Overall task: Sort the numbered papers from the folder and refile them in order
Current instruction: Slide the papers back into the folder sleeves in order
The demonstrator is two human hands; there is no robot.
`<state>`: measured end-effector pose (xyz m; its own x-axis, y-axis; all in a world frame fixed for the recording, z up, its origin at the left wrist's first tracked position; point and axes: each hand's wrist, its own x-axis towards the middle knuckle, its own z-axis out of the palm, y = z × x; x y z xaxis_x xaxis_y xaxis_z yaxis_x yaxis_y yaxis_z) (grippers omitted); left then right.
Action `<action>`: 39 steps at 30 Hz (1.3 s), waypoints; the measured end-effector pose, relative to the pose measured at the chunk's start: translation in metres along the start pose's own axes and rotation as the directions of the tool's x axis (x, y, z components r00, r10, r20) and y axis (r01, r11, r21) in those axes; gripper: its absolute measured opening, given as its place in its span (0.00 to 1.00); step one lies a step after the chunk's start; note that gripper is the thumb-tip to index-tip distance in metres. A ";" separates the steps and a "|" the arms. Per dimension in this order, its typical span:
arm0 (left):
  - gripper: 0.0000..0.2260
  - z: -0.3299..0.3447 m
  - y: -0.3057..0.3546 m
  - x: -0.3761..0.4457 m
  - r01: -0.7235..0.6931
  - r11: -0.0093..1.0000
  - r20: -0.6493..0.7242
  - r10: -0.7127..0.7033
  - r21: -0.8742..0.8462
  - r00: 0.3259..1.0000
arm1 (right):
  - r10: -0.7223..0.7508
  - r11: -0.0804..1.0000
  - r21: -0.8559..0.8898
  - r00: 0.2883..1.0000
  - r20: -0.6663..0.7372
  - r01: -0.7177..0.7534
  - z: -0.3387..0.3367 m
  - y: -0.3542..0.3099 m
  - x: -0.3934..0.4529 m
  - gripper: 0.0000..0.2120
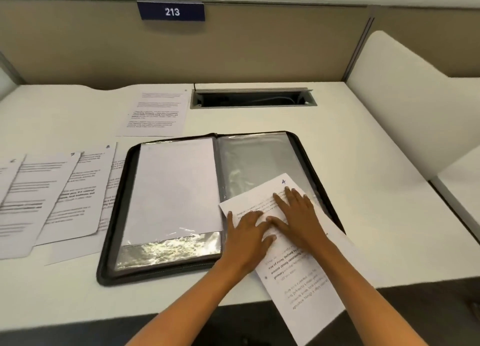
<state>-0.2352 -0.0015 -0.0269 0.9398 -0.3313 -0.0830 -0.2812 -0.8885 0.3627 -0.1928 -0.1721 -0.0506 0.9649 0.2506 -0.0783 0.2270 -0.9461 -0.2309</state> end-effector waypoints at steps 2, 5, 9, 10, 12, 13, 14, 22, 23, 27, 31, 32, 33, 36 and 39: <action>0.15 -0.005 -0.005 -0.001 -0.013 1.000 -0.122 0.011 -0.021 0.992 | -0.043 0.999 -0.023 0.998 -0.049 0.042 0.006 0.002 -0.018 0.48; 0.08 -0.011 -0.019 0.005 -0.003 0.999 -0.251 -0.010 -0.052 0.968 | -0.144 0.990 0.004 0.989 -0.027 0.144 0.011 0.018 -0.050 0.40; 0.11 -0.023 -0.027 0.016 0.055 0.994 -0.217 -0.075 -0.098 0.973 | -0.207 0.948 0.218 0.970 -0.127 0.231 0.008 0.028 -0.092 0.26; 0.12 -0.022 -0.027 0.017 0.042 0.992 -0.171 -0.062 -0.117 0.983 | -0.188 0.946 0.240 0.972 -0.139 0.217 0.007 0.029 -0.099 0.25; 0.15 -0.018 -0.025 0.019 -0.018 0.990 -0.048 0.011 -0.137 0.999 | -0.187 0.956 0.203 0.972 -0.140 0.213 0.007 0.029 -0.107 0.27; 0.17 -0.015 -0.023 0.019 -0.054 0.989 0.001 0.054 -0.136 0.999 | -0.207 0.962 0.158 0.971 -0.119 0.224 0.008 0.028 -0.109 0.29; 0.20 -0.012 -0.021 0.019 -0.082 0.987 0.033 0.087 -0.136 0.996 | -0.227 0.966 0.107 0.970 -0.087 0.235 0.010 0.027 -0.112 0.31; 0.18 -0.012 -0.013 0.022 -0.039 0.956 0.059 0.058 -0.292 0.997 | -0.287 0.957 -0.052 0.957 -0.042 0.285 0.020 0.027 -0.130 0.32; 0.16 -0.012 -0.013 0.022 -0.029 0.950 0.049 0.046 -0.311 0.998 | -0.288 0.957 -0.053 0.957 -0.041 0.286 0.021 0.027 -0.131 0.33; 0.06 -0.013 -0.008 0.019 -0.018 0.941 -0.019 0.012 -0.339 1.000 | -0.295 0.955 -0.047 0.954 -0.057 0.293 0.021 0.022 -0.133 0.35; 0.04 -0.015 -0.006 0.014 -0.006 0.922 -0.103 -0.037 -0.386 0.994 | -0.345 0.934 -0.114 0.937 -0.052 0.338 0.021 0.013 -0.128 0.37; 0.05 -0.016 -0.005 0.013 -0.009 0.927 -0.130 -0.043 -0.375 0.991 | -0.361 0.925 -0.141 0.931 -0.046 0.352 0.021 0.011 -0.126 0.37; 0.05 -0.017 -0.005 0.012 -0.020 0.935 -0.164 -0.040 -0.353 0.986 | -0.370 0.920 -0.156 0.928 -0.038 0.360 0.021 0.009 -0.125 0.37; 0.09 -0.017 -0.002 0.008 -0.093 0.963 -0.235 0.032 -0.255 0.971 | -0.333 0.934 -0.144 0.943 -0.014 0.328 0.024 0.004 -0.121 0.37; 0.09 -0.011 -0.001 0.004 -0.198 0.978 -0.246 0.177 -0.061 0.953 | -0.213 0.969 -0.133 0.977 -0.036 0.206 0.026 0.006 -0.114 0.38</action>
<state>-0.2288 0.0010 -0.0176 0.8935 -0.3953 0.2132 -0.4491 -0.7845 0.4276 -0.3053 -0.2011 -0.0681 0.8987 0.4385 0.0070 0.4365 -0.8928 -0.1113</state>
